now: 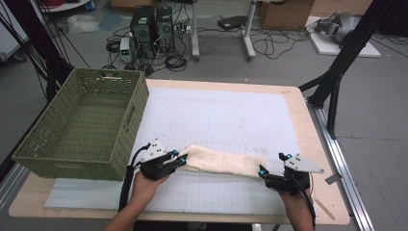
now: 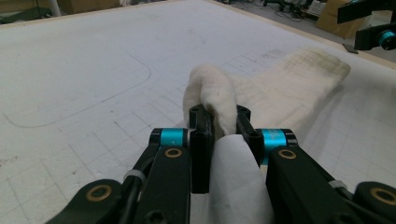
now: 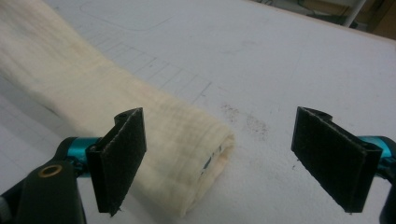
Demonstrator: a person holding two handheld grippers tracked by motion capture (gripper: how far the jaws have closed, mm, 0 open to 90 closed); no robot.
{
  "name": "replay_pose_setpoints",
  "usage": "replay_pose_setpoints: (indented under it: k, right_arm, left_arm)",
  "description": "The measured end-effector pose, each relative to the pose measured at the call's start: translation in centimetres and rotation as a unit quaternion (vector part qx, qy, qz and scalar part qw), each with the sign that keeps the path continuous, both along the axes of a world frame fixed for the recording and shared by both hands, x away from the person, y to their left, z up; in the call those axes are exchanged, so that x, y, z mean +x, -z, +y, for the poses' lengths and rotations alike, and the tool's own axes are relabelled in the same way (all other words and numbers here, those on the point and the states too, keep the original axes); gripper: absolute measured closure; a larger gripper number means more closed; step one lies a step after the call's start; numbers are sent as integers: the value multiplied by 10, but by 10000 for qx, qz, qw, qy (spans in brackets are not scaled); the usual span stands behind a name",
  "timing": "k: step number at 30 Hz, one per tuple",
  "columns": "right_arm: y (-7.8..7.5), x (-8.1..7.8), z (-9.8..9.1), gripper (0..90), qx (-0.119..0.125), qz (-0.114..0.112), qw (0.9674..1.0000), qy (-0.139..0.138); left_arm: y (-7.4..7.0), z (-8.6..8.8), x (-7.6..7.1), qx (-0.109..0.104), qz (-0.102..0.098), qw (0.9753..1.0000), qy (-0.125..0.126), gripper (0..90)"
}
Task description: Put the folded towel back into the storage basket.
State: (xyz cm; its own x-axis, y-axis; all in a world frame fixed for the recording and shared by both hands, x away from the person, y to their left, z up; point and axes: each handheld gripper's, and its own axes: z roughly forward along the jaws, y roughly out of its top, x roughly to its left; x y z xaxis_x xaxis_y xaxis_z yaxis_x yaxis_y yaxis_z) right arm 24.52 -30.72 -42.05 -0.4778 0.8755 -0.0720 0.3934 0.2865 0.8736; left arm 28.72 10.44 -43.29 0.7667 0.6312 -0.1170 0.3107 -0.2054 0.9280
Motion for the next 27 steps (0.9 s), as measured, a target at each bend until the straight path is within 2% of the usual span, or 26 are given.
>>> replay_pose_setpoints:
  k: [5, 10, 11, 12, 13, 18, 20, 23, 27]
  right_arm:
    - [8, 3, 2, 228, -48, 207, 9998, -37]
    - [20, 11, 0, 268, -93, 625, 9980, 13]
    - [20, 11, 0, 268, -93, 625, 9980, 13]
    - [24, 13, -1, 296, -167, 743, 9970, 119]
    - [25, 14, -2, 303, -159, 787, 9967, 113]
    - [28, 15, -1, 352, -160, 894, 9958, 61]
    - [28, 16, 0, 428, -143, 987, 9950, -18]
    - [27, 16, 1, 477, -102, 1046, 9945, -39]
    - [28, 16, 1, 505, -27, 1080, 9941, -81]
  left_arm:
    - [-1, 2, 0, 8, -9, 10000, -41, 789]
    - [-1, 4, -1, 8, -25, 10000, -86, 789]
    - [-1, 4, -1, 46, -25, 9999, -93, 789]
    - [-1, 4, -1, 69, -18, 9999, -99, 789]
    - [0, 3, 0, 65, -2, 9999, -97, 789]
    - [1, 4, 0, 124, 13, 9999, -94, 789]
    - [1, 4, 0, 147, 12, 9999, -88, 789]
    - [1, 4, 0, 170, 23, 9998, -69, 789]
    - [1, 5, 0, 167, 29, 9998, -67, 789]
